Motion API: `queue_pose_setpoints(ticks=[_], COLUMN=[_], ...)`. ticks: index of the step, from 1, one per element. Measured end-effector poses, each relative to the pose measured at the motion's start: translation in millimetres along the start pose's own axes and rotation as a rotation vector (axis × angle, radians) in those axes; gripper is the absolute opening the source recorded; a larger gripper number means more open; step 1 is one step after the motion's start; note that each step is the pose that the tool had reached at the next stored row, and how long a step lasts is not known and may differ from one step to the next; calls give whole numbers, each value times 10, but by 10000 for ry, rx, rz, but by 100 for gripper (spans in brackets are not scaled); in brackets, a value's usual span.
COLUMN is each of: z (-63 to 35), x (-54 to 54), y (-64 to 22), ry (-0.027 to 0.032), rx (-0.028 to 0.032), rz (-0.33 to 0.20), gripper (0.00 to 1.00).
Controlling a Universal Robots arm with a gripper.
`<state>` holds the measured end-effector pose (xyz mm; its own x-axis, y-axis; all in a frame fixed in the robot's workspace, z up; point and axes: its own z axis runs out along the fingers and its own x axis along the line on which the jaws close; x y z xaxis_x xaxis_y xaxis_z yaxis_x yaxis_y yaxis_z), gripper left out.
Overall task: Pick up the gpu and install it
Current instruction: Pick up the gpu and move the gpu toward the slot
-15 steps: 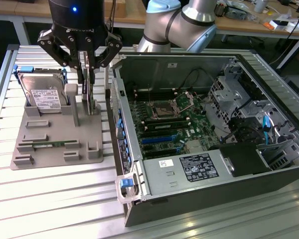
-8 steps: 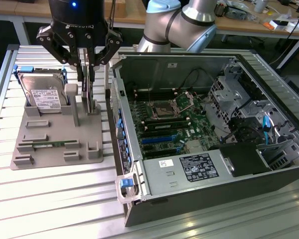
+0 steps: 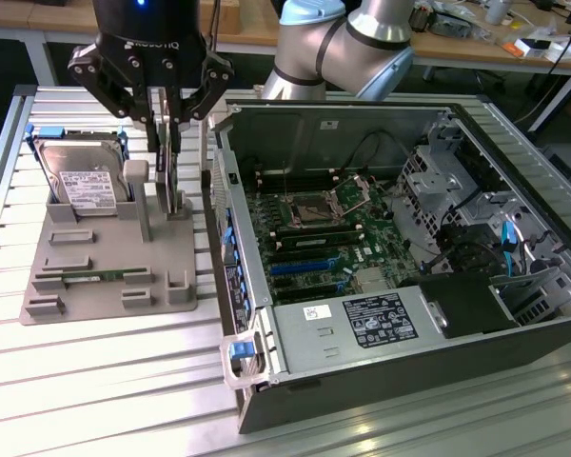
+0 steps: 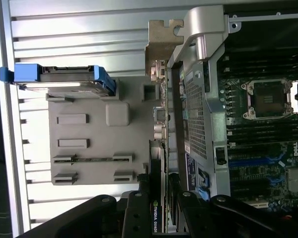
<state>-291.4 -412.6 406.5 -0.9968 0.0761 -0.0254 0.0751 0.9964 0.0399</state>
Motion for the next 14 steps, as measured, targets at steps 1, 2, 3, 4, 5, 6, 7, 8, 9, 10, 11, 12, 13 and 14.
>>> queue_pose_setpoints(ticks=[1,2,3,4,5,6,7,8,9,10,11,12,13,14], z=[-12,-17,-27,-38,-43,-47,-55,-60,-66,-71,-77,-81,-88,-93], x=[0,-1,-1,-1,-1,-1,-2,-2,-2,-2,-2,-2,-2,-3], y=[0,1,1,2,2,2,2,2,3,3,3,3,4,4], ry=[-1,-1,-1,-1,-1,-1,-1,-1,-1,-1,-1,-2,-1,-1], rx=[-1,-1,-1,0,0,-1,-1,-1,-1,0,-1,-1,-1,0], rz=[0,0,0,0,0,0,0,0,-1,0,0,0,0,0], gripper=[26,26,26,26,26,26,26,26,26,26,26,26,26,26])
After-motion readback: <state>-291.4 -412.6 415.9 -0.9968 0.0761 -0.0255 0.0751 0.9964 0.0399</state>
